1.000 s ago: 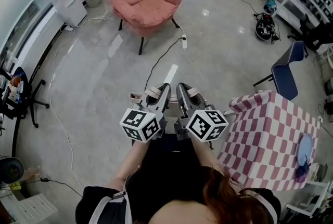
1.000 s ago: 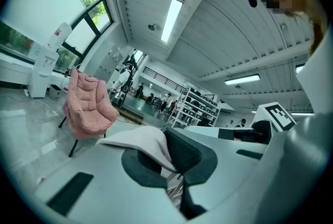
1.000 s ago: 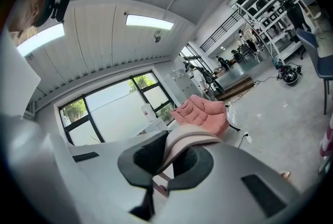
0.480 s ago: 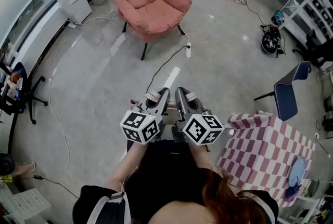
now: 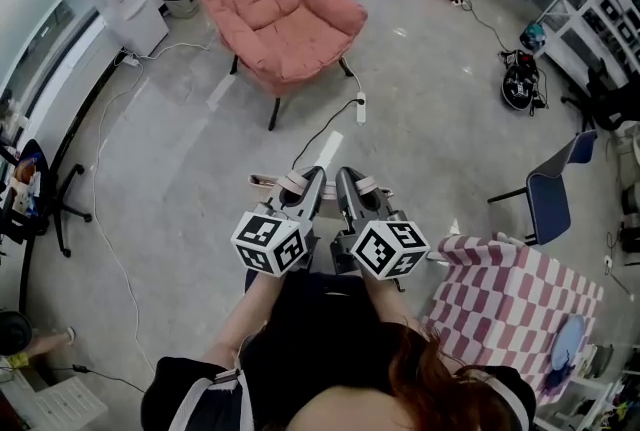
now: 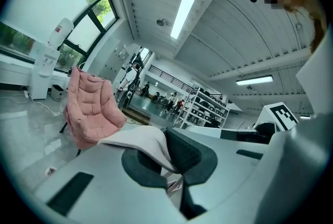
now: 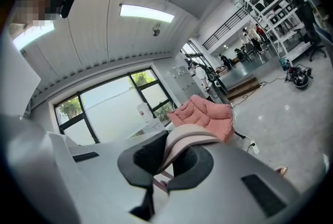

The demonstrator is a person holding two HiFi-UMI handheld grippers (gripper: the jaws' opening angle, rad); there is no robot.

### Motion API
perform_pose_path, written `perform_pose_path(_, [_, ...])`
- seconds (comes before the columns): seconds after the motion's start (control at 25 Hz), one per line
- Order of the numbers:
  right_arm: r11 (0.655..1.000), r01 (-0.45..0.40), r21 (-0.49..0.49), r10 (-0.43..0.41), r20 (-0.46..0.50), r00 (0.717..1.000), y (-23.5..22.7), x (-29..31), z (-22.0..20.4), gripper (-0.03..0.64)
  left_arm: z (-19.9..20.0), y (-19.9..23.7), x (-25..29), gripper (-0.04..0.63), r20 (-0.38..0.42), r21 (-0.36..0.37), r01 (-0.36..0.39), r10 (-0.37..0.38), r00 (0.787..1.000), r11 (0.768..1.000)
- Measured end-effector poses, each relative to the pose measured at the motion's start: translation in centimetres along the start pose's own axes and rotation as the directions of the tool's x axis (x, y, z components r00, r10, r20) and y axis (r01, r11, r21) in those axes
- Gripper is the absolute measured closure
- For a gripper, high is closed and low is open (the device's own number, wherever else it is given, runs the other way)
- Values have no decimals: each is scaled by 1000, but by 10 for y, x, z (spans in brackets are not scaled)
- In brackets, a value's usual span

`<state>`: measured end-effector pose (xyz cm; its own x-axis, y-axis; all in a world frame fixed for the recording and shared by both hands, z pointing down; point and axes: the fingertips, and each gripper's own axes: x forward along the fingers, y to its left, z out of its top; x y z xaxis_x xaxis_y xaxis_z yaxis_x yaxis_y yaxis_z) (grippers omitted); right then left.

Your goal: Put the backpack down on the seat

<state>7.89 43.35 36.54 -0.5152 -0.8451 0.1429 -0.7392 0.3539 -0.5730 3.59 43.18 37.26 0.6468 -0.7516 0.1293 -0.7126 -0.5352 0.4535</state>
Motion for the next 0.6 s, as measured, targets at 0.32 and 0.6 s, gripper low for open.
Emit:
perform_pose_path(0.32, [1000, 2, -5, -2, 6, 1000, -2, 69, 20, 584, 34, 53, 34, 578, 0, -19, 5, -5, 1000, 1000])
perform_pose_path(0.6, [999, 9, 53, -9, 2, 1000, -9, 117, 21, 584, 48, 94, 55, 578, -11, 1, -3, 3, 1000, 1000])
